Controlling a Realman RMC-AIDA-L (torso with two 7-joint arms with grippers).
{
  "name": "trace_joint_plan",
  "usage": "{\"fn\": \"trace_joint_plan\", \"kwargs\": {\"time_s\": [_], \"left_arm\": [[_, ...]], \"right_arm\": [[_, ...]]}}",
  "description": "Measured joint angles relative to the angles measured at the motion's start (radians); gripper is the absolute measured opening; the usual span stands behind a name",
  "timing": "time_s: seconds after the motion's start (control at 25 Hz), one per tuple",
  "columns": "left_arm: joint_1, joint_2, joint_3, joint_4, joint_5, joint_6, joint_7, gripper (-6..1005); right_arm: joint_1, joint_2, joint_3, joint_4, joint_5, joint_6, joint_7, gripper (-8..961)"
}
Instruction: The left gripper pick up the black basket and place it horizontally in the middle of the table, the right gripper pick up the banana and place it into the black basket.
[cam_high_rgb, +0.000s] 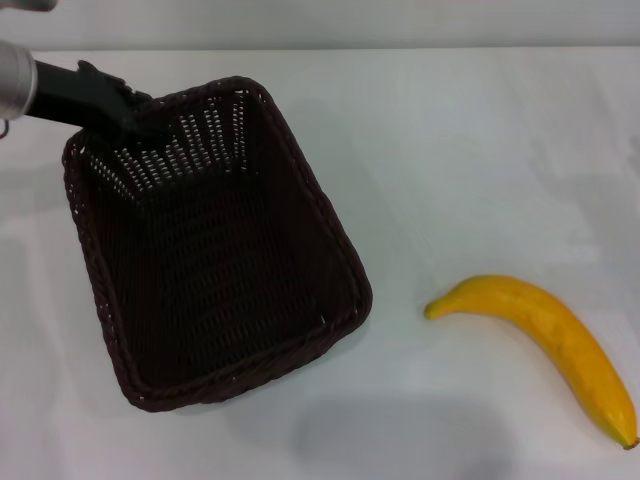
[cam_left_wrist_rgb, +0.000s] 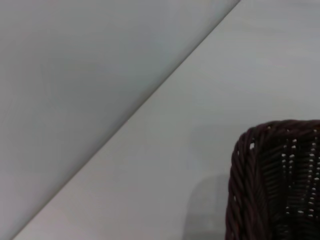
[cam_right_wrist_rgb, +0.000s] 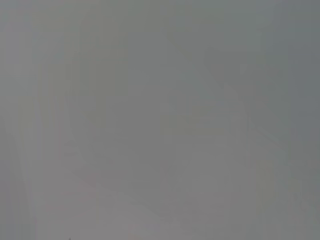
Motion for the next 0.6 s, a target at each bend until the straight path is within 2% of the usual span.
{"fn": "trace_joint_plan", "kwargs": {"time_s": [0.04, 0.24, 0.48, 0.6], "left_arm": [[0.000, -0.002, 0.000, -0.003, -0.001, 0.000, 0.000, 738], [0.013, -0.012, 0.000, -0.010, -0.009, 0.003, -0.005, 459], [0.047, -0.008, -0.001, -0.004, -0.074, 0.010, -0.028, 332], [0.055, 0.002, -0.001, -0.004, -0.102, -0.015, -0.051, 330]], "right_arm": [[0.000, 0.000, 0.000, 0.000, 0.000, 0.000, 0.002, 862], [0.001, 0.000, -0.002, 0.000, -0.001, 0.000, 0.003, 862], [0.001, -0.002, -0.003, 0.000, -0.001, 0.000, 0.003, 862], [-0.002, -0.002, -0.002, 0.000, -0.002, 0.000, 0.003, 862]]}}
